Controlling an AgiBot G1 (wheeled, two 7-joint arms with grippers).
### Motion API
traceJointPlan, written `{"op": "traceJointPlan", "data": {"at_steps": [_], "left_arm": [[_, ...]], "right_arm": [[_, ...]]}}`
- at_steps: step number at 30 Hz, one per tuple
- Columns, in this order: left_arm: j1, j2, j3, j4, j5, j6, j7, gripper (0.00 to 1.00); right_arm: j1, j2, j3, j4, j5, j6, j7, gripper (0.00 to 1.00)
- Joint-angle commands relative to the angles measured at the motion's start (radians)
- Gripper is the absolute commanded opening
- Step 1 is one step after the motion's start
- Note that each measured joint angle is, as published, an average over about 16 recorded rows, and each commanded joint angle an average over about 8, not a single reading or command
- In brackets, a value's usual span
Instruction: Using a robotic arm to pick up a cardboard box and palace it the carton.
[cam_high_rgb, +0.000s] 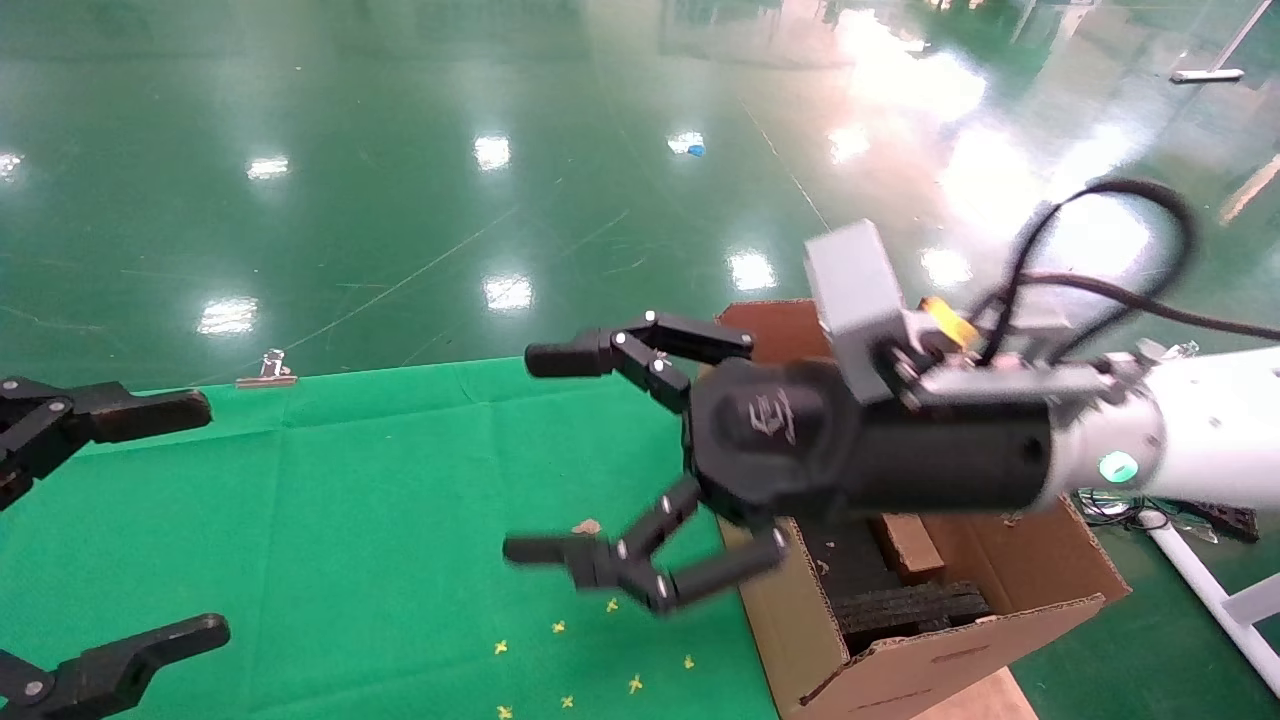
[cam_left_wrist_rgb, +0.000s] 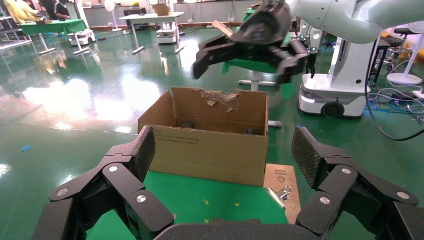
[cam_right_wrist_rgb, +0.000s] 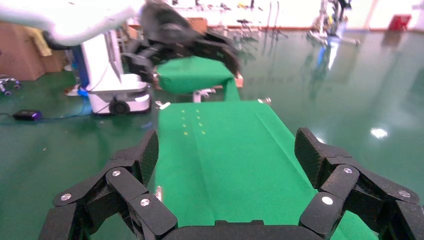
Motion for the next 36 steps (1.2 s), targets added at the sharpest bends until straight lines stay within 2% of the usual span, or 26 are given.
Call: {"op": "traceJointPlan", "data": {"at_steps": [1, 7, 36], "left_arm": [[0.000, 0.000, 0.000, 0.000, 0.000, 0.000, 0.000, 1.00], [0.000, 0.000, 0.000, 0.000, 0.000, 0.000, 0.000, 1.00], [0.000, 0.000, 0.000, 0.000, 0.000, 0.000, 0.000, 1.00]], "right_arm": [[-0.038, 0.006, 0.042, 0.037, 0.015, -0.011, -0.013, 1.00], [-0.081, 0.012, 0.089, 0.078, 0.034, -0.025, -0.025, 1.00], [-0.047, 0.008, 0.052, 0.046, 0.019, -0.014, -0.017, 1.00]]}}
